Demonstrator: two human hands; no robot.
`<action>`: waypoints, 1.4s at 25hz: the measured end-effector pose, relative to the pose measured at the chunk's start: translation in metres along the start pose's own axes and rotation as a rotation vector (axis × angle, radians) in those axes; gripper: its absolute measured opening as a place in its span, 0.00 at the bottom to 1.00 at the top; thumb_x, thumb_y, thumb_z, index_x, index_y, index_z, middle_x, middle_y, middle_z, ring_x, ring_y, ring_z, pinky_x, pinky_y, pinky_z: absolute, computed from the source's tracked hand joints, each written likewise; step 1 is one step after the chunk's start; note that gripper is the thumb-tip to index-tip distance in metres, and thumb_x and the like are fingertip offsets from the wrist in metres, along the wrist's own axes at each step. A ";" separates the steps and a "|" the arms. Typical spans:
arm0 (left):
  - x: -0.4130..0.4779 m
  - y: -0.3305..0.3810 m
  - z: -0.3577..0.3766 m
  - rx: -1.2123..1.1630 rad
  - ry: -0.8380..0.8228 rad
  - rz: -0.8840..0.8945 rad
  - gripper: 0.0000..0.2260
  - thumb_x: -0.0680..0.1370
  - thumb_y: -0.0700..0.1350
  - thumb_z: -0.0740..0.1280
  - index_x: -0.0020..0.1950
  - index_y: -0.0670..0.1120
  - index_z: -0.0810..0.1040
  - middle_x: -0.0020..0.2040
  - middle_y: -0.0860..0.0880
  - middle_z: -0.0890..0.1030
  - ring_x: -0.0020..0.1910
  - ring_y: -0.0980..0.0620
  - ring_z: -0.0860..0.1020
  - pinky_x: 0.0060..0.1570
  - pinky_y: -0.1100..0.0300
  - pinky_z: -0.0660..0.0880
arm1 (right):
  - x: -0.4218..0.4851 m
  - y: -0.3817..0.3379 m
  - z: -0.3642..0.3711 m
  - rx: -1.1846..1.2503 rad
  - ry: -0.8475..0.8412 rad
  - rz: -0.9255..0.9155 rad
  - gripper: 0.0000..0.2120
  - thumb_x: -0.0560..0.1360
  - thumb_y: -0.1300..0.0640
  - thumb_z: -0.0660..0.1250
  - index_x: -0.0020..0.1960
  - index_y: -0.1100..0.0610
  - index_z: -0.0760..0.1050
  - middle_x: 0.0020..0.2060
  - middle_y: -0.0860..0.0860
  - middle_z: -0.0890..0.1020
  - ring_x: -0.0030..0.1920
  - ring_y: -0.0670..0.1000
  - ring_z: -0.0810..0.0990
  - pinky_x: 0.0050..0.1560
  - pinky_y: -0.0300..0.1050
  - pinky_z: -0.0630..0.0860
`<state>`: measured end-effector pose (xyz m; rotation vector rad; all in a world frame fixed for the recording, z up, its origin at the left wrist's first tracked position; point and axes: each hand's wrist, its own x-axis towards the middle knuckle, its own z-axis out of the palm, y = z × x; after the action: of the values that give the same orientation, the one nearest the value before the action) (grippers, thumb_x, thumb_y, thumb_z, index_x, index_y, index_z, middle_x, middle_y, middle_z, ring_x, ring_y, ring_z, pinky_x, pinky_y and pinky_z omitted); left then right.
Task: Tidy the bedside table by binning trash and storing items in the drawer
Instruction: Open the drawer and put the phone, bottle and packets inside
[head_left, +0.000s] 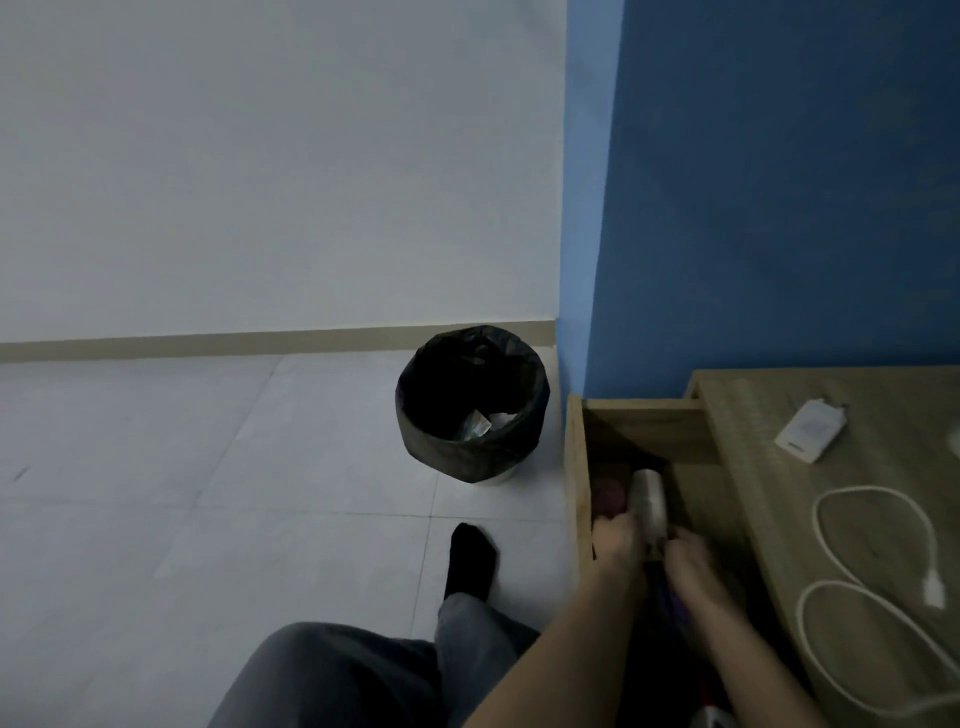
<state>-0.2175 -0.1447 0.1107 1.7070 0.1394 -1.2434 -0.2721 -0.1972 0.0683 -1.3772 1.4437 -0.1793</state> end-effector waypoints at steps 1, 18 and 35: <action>-0.008 0.001 -0.003 0.026 0.004 -0.005 0.20 0.82 0.47 0.55 0.71 0.40 0.64 0.68 0.41 0.71 0.67 0.44 0.71 0.68 0.52 0.67 | -0.010 -0.007 -0.004 -0.027 -0.010 0.002 0.16 0.76 0.64 0.55 0.60 0.67 0.74 0.57 0.65 0.78 0.57 0.64 0.76 0.56 0.52 0.74; -0.046 0.024 0.054 0.602 -0.209 0.776 0.24 0.76 0.33 0.56 0.72 0.47 0.66 0.76 0.49 0.61 0.75 0.48 0.58 0.74 0.54 0.59 | 0.001 -0.058 -0.112 -0.585 0.434 -0.644 0.17 0.74 0.64 0.62 0.63 0.62 0.72 0.71 0.59 0.64 0.68 0.60 0.67 0.64 0.52 0.68; -0.066 -0.052 -0.055 0.835 0.069 0.770 0.27 0.75 0.44 0.67 0.72 0.49 0.63 0.77 0.59 0.35 0.71 0.54 0.66 0.64 0.58 0.70 | -0.071 0.065 0.032 -1.084 0.125 -0.486 0.19 0.76 0.57 0.57 0.65 0.59 0.61 0.53 0.42 0.78 0.60 0.34 0.70 0.62 0.20 0.57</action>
<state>-0.2423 -0.0492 0.1286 2.1644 -1.0364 -0.6633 -0.3064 -0.1039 0.0485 -2.6301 1.3027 0.2663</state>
